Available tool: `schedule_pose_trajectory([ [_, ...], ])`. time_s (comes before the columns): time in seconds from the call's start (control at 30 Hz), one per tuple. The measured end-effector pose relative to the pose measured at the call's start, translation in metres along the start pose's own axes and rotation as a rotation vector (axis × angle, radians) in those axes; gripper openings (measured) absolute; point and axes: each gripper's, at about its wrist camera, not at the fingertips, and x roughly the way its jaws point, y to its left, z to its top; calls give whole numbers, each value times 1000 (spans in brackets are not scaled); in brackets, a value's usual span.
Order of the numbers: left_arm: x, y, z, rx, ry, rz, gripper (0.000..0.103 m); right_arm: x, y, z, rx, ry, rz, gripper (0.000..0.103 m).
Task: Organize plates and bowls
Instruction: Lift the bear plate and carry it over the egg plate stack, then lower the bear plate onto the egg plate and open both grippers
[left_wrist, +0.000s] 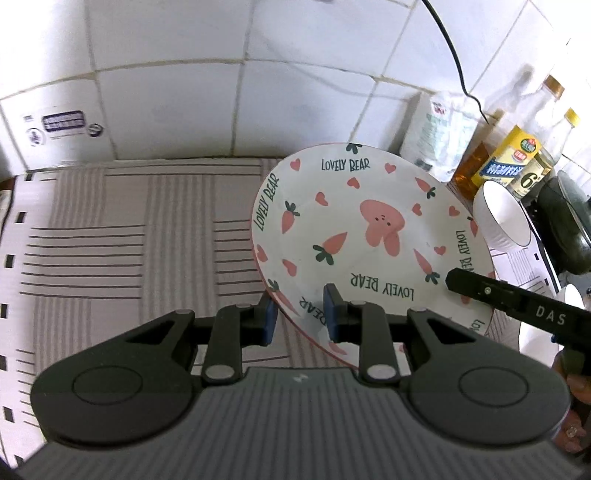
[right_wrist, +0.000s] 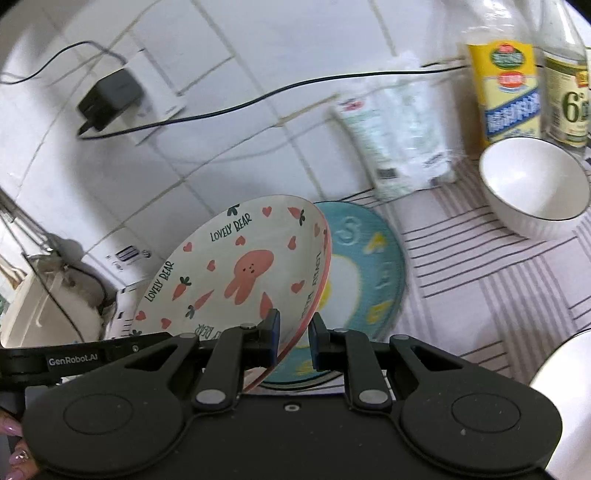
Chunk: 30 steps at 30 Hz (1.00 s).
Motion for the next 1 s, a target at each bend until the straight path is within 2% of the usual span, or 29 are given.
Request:
schedule_pose_trajectory([
  [0.13,13,-10,0,-5,26,11,24,5,-11,5,3,36,-31,20],
  [0.23,19,-14,-1,-15,44,19,24,8,-11,6,-52,72,-72,22],
  [0.37,25,-14,1,-37,76,25,24,15,-20,9,-37,92,-65,22],
  [0.6,36,-10,3,-125,146,24,24,22,-11,13,-122,138,-112,22],
  [0.8,37,-14,7,-134,161,31,24,24,-10,18,-135,146,-139,23],
  [1.0,44,-16,4,-170,205,33,25,34,3,20,-199,203,-248,31],
])
